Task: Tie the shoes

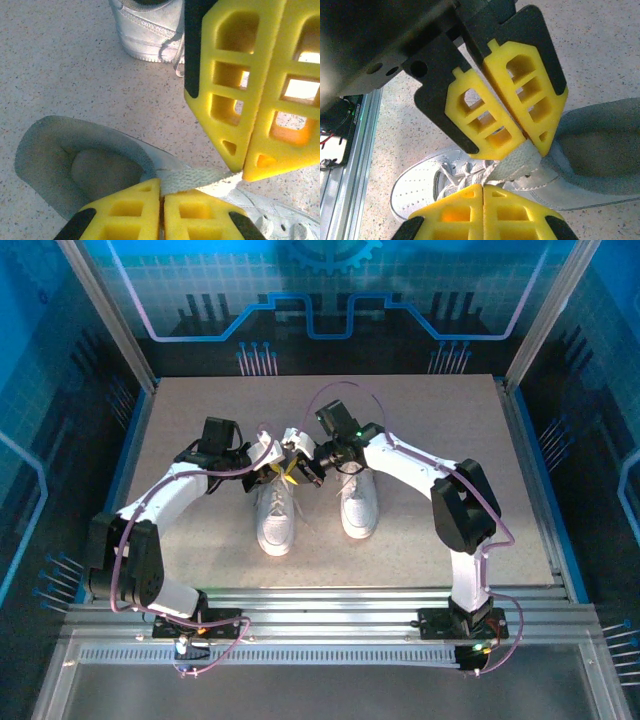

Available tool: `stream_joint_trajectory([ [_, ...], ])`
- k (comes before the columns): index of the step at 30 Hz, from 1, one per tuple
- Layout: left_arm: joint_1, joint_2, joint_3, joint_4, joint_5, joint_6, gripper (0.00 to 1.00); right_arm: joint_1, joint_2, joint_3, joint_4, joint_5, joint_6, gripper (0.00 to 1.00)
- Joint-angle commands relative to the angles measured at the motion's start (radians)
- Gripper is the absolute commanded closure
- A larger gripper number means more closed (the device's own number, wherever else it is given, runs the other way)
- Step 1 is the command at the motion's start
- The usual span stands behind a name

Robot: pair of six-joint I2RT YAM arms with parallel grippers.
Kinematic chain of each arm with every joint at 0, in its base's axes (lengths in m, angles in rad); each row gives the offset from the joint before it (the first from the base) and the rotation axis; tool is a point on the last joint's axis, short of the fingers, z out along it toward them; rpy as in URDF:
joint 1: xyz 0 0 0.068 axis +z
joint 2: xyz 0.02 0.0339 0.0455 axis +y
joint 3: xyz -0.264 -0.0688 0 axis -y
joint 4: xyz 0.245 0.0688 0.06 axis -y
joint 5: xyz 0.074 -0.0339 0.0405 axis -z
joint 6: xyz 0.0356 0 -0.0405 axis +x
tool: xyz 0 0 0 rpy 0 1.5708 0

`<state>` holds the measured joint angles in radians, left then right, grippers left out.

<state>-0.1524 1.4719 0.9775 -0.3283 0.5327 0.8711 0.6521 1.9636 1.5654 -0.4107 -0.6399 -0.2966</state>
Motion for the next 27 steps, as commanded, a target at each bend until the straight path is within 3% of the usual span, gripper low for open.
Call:
stream_joint_trajectory([
  [1,-0.001,-0.021,-0.015,0.01,0.028,0.009,0.94,0.002,0.0,0.022,-0.011,-0.023,-0.003,1.0],
  [3,-0.008,-0.024,-0.021,0.02,0.013,0.001,1.0,0.006,-0.002,0.021,0.0,-0.029,0.006,1.0],
  [6,-0.012,-0.039,-0.04,0.057,-0.003,-0.022,1.0,0.006,0.002,0.015,0.031,-0.058,0.032,1.0],
  [11,-0.012,-0.077,-0.097,0.135,-0.03,-0.034,1.0,-0.012,-0.007,-0.019,0.094,-0.111,0.09,0.76],
  [15,-0.012,-0.093,-0.127,0.175,-0.048,-0.028,1.0,-0.06,-0.051,-0.07,0.167,-0.163,0.151,0.69],
  [20,-0.012,-0.107,-0.144,0.203,-0.057,-0.019,1.0,-0.128,-0.052,-0.103,0.25,-0.172,0.275,0.69],
  [27,-0.012,-0.117,-0.152,0.219,-0.047,-0.013,1.0,-0.133,0.064,-0.027,0.249,-0.255,0.264,0.68],
])
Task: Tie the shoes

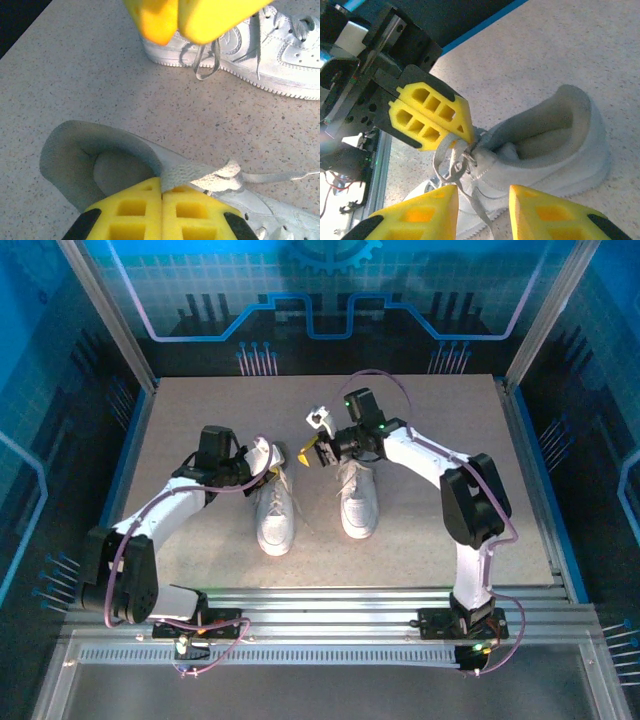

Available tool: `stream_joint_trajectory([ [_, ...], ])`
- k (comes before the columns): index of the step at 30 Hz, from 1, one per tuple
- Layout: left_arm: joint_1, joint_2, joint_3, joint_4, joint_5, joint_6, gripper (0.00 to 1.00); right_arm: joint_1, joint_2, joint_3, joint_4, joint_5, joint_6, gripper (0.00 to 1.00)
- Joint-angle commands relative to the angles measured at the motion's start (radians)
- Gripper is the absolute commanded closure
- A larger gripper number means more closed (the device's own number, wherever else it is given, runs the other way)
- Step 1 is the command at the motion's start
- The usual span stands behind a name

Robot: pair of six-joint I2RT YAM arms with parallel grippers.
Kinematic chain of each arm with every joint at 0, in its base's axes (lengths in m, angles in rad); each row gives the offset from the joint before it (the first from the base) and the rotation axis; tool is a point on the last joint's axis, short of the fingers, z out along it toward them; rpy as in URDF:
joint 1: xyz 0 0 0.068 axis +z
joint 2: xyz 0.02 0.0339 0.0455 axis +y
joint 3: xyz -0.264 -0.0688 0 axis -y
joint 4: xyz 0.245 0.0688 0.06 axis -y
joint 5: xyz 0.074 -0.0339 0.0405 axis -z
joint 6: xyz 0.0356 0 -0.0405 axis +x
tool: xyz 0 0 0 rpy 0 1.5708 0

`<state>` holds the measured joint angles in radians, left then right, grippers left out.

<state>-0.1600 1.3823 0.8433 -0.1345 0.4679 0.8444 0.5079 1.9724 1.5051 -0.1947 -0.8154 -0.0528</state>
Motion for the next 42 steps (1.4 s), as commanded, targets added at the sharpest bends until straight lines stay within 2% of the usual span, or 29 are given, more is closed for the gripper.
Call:
stream_joint_trajectory([
  [1,-0.004,-0.028,-0.018,0.024,0.02,0.015,1.0,0.012,0.073,0.048,0.035,-0.103,0.023,0.68],
  [9,-0.006,-0.037,-0.018,0.027,0.024,0.022,1.0,0.036,0.176,0.171,-0.025,-0.163,-0.001,0.67],
  [25,-0.006,-0.029,-0.017,0.029,0.021,0.026,1.0,0.064,0.206,0.172,-0.041,-0.199,-0.027,0.68],
  [32,-0.006,-0.022,-0.012,0.023,0.02,0.027,1.0,0.073,0.212,0.176,-0.034,-0.196,-0.023,0.63],
  [42,-0.012,-0.016,-0.012,0.014,0.015,0.028,1.0,0.083,0.244,0.221,-0.043,-0.208,-0.018,0.61],
])
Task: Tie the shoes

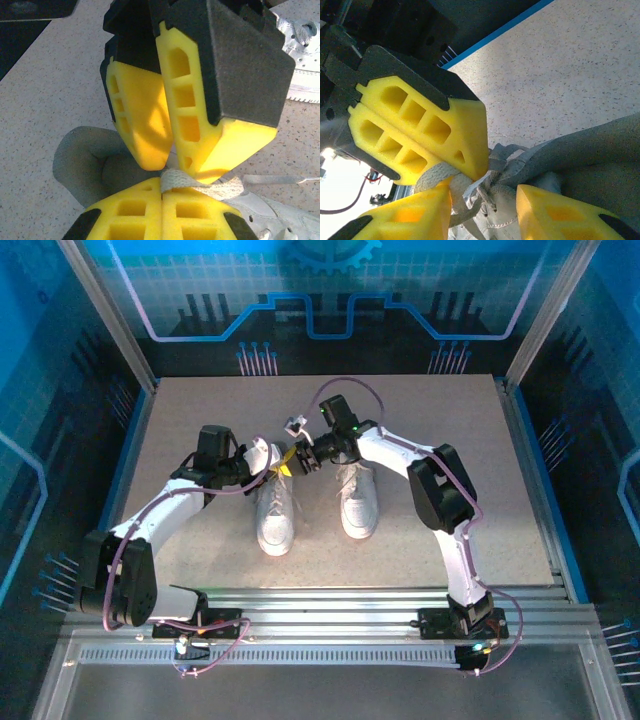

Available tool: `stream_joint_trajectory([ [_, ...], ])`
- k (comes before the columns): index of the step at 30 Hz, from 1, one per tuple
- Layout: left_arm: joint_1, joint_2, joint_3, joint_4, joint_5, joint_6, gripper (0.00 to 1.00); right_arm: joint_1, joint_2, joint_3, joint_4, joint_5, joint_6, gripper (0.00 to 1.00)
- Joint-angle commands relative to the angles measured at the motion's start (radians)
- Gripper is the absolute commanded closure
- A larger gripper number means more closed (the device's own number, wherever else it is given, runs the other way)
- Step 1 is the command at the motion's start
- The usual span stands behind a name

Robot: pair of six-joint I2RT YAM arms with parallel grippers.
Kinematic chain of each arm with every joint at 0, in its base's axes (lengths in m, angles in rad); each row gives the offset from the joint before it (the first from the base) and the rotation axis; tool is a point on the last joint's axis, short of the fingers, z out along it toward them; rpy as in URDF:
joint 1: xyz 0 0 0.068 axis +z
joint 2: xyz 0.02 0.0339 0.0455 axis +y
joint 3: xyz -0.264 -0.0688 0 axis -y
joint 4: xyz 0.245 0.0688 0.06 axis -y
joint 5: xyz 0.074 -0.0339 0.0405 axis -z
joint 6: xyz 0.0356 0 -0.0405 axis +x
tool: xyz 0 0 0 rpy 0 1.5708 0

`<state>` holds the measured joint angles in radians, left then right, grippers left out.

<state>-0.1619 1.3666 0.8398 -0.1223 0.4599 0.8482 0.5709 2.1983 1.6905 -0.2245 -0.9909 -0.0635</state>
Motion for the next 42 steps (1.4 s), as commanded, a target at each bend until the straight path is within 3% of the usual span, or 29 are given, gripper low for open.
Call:
stream_joint_trajectory([
  [1,-0.01,0.003,-0.008,0.001,0.023,0.025,1.0,0.022,0.021,0.037,-0.013,-0.036,-0.009,0.61],
  [3,-0.011,0.006,-0.006,0.002,0.023,0.026,1.0,0.024,0.022,0.042,-0.016,-0.041,-0.005,0.66],
  [6,-0.013,0.009,-0.006,0.001,0.017,0.027,1.0,0.023,0.007,0.029,-0.006,-0.018,0.002,0.91],
  [10,-0.013,0.005,-0.01,0.002,0.002,0.031,1.0,0.012,-0.053,-0.056,0.083,0.038,0.022,1.0],
  [20,-0.013,0.006,-0.014,0.009,-0.01,0.028,1.0,0.0,-0.155,-0.19,0.22,0.161,0.049,1.0],
  [25,-0.012,-0.018,-0.019,0.008,-0.022,0.02,0.69,0.009,-0.167,-0.186,0.172,0.244,0.005,1.0],
  [27,-0.007,-0.044,-0.03,0.019,-0.034,0.012,0.63,0.009,-0.16,-0.17,0.14,0.254,-0.014,1.0],
  [36,0.151,-0.116,-0.058,-0.118,0.012,-0.001,0.5,0.031,-0.153,-0.123,0.036,0.306,-0.086,1.0],
  [42,0.162,-0.093,-0.109,-0.159,-0.015,0.003,0.46,0.038,-0.148,-0.106,0.005,0.352,-0.09,1.0],
])
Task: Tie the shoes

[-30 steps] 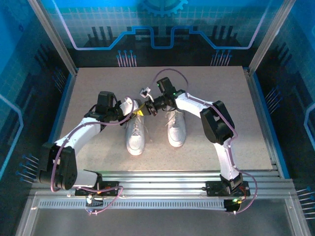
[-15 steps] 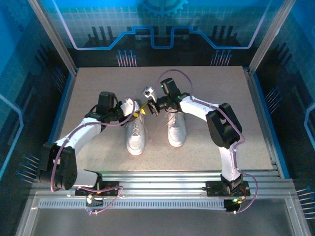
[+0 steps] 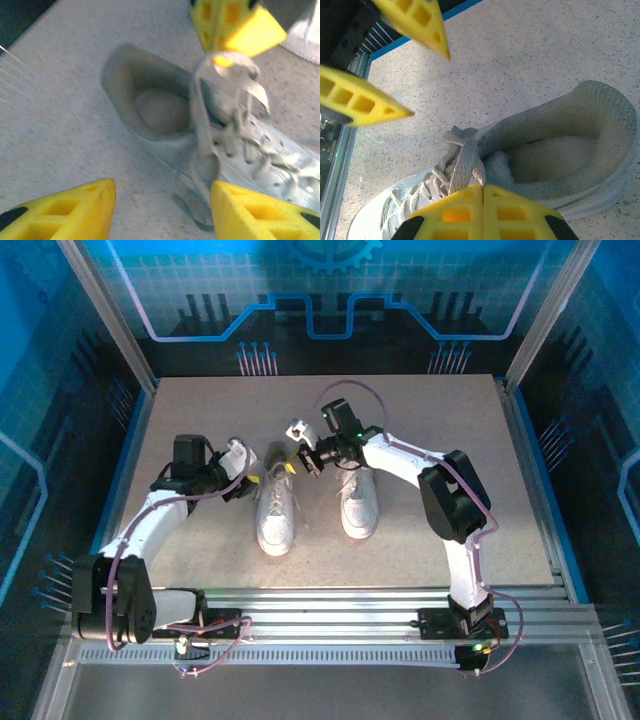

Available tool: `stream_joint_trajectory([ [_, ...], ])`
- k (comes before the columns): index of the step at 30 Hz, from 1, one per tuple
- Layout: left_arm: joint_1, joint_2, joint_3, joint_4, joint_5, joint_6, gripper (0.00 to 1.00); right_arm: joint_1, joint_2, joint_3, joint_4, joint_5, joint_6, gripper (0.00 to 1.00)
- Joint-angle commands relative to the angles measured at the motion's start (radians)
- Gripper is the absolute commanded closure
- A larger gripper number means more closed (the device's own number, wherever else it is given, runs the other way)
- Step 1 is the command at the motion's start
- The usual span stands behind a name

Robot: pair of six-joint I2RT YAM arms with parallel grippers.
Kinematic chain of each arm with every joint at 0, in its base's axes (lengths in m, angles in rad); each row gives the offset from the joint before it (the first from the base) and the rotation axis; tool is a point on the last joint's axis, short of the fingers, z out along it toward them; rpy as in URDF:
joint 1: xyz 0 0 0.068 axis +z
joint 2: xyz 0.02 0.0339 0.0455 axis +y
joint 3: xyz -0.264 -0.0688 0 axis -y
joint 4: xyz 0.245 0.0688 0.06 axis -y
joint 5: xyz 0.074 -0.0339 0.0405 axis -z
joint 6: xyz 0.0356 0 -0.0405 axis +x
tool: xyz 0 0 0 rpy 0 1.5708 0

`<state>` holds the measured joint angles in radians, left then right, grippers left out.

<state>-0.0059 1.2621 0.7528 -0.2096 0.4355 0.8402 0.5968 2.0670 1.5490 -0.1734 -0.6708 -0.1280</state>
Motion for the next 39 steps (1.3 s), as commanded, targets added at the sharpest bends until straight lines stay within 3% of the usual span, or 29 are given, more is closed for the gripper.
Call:
stream_joint_trajectory([
  [1,0.006,0.019,-0.031,-0.07,0.001,0.014,0.47,0.013,-0.013,0.042,-0.057,0.036,-0.028,1.0],
  [6,0.007,0.069,-0.054,-0.029,-0.058,0.046,0.46,0.016,-0.003,0.057,-0.072,0.049,-0.033,1.0],
  [19,-0.011,0.276,0.039,-0.061,-0.033,0.085,0.44,0.029,0.004,0.083,-0.114,0.076,-0.061,1.0],
  [21,-0.017,0.301,0.056,-0.066,-0.029,0.077,0.55,0.029,0.002,0.088,-0.125,0.086,-0.066,1.0],
  [25,-0.022,0.277,0.074,-0.108,-0.026,0.066,0.98,0.029,0.002,0.107,-0.148,0.107,-0.072,1.0],
  [39,-0.046,-0.102,0.002,-0.283,-0.07,0.068,1.0,0.043,0.031,0.184,-0.208,0.145,-0.094,1.0],
])
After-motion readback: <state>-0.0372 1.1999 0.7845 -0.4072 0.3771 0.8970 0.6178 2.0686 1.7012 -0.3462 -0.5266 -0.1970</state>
